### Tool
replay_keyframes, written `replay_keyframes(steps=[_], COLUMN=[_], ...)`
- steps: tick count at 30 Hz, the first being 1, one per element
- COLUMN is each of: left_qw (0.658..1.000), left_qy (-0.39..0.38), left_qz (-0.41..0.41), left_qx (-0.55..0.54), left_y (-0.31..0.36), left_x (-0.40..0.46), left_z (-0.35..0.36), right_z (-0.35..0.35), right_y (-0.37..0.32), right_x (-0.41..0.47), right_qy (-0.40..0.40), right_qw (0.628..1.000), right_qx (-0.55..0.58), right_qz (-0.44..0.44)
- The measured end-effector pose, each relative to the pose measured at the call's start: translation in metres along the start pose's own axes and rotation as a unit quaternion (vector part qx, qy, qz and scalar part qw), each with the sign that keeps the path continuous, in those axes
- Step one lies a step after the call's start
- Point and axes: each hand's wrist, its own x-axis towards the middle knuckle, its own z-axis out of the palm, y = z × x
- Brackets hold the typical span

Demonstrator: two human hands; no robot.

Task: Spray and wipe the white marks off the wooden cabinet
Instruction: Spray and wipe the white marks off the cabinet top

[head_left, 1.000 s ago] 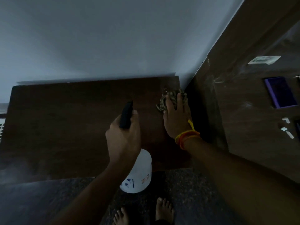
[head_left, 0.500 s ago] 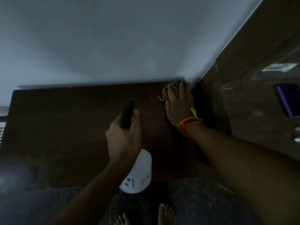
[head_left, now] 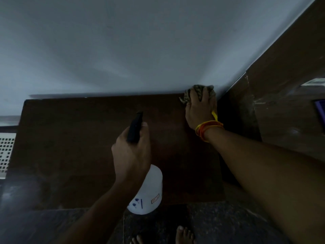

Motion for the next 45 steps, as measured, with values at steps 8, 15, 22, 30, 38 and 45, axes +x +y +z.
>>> replay_keyframes(steps=[8,15,22,30,38,45], left_qw=[1.0,1.0,1.0,1.0,1.0,0.999], left_qy=[-0.007,-0.009,-0.001,-0.018,-0.008,-0.004], left_qz=[-0.003,0.005,0.011,0.002,0.018,0.029], left_qx=[-0.009,-0.015,-0.015,-0.017,-0.011,-0.018], left_y=[-0.005,0.0,-0.006,-0.011,-0.033,-0.068], left_x=[-0.002,-0.004,-0.016,-0.049,-0.084,-0.11], left_z=[0.003,-0.004,-0.005,-0.004,-0.018,-0.056], right_z=[0.013,0.003,0.008,0.012,0.014,0.016], right_y=[-0.036,0.019,0.024,0.035,0.047,0.04], right_x=[-0.017,0.002,-0.053,-0.121,-0.187,-0.233], right_qy=[-0.011,-0.02,-0.01,-0.01,0.004,-0.001], right_qw=[0.994,0.998,1.0,1.0,1.0,0.999], right_qx=[-0.002,-0.007,0.009,0.005,-0.017,-0.025], right_qz=[-0.112,-0.063,-0.016,-0.018,-0.008,0.028])
